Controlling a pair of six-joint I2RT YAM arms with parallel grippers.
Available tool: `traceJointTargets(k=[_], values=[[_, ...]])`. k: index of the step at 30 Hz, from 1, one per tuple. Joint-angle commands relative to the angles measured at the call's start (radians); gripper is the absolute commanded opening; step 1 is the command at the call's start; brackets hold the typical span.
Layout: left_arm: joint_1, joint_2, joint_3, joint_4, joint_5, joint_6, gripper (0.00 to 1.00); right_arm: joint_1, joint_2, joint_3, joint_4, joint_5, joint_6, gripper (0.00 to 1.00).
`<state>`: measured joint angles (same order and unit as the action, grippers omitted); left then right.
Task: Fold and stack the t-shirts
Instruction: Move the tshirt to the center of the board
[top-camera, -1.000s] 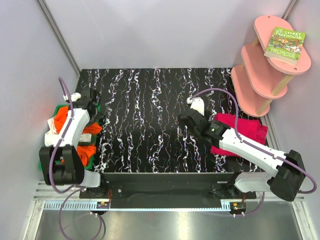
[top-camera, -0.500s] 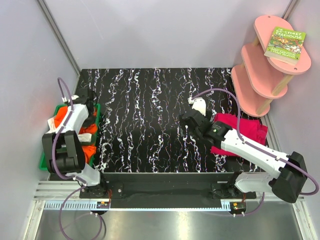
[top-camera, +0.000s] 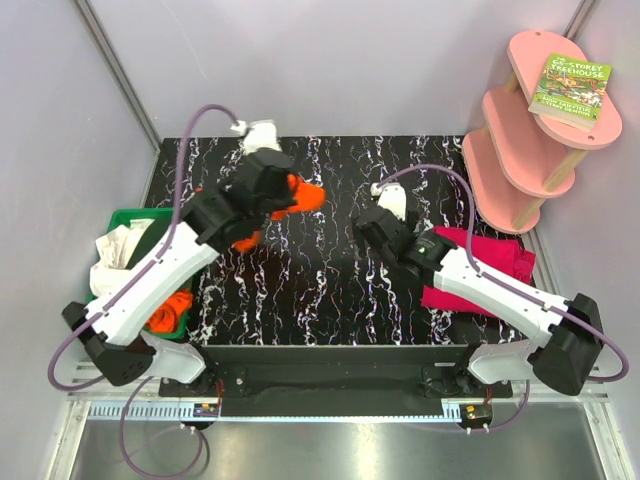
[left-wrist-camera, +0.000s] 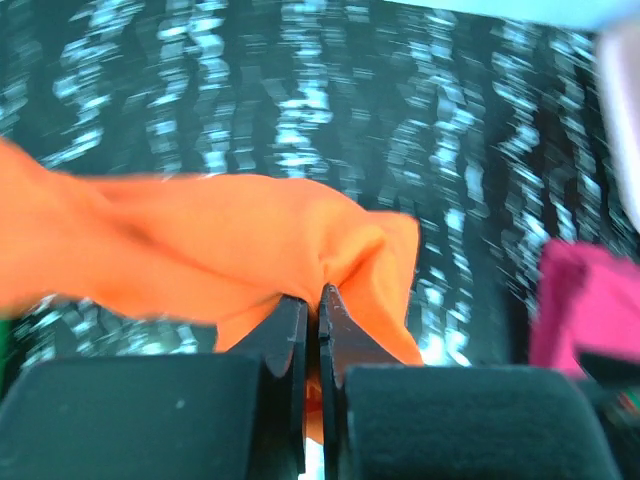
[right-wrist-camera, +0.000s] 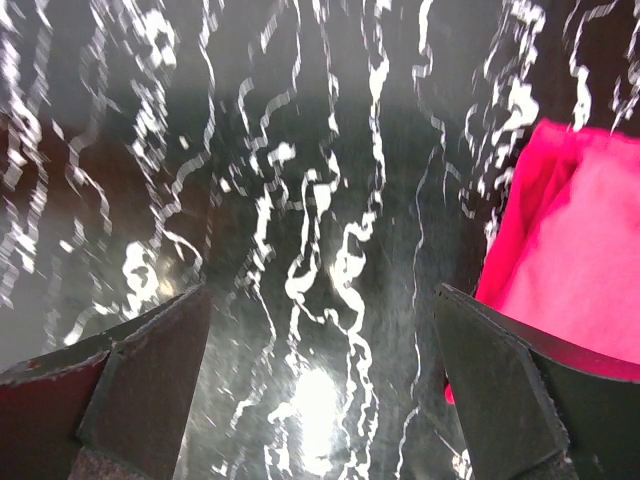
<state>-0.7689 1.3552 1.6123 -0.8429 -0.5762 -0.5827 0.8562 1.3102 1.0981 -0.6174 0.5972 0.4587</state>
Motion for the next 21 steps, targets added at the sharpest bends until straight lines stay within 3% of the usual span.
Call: traceJointTargets(k=[1,5,13,14,16,17,20,21], values=[[-0.053,0.067,0.012,-0.013,0.039,0.015,0.00,0.000,-0.035,0.080,0.004,0.055,-0.009,1.00],[-0.056,0.064,-0.077,0.037,0.175,-0.009,0.00,0.000,-0.057,0.072,-0.027,0.044,0.017,0.99],[-0.001,0.081,-0.195,0.051,0.214,-0.052,0.00,0.000,-0.118,0.032,-0.062,0.035,0.057,0.99],[0.008,0.094,-0.212,0.051,0.226,-0.052,0.12,0.000,-0.123,0.032,-0.064,0.038,0.057,0.99],[0.014,0.097,-0.222,0.051,0.227,-0.054,0.47,0.000,-0.131,0.032,-0.073,0.038,0.055,0.99],[0.014,0.093,-0.235,0.060,0.225,-0.061,0.76,0.000,-0.134,0.031,-0.073,0.038,0.055,0.99],[0.013,0.071,-0.253,0.083,0.222,-0.068,0.99,0.000,-0.140,0.022,-0.079,0.033,0.057,0.99],[0.013,0.067,-0.255,0.088,0.220,-0.065,0.99,0.000,-0.138,0.020,-0.079,0.032,0.057,0.99]])
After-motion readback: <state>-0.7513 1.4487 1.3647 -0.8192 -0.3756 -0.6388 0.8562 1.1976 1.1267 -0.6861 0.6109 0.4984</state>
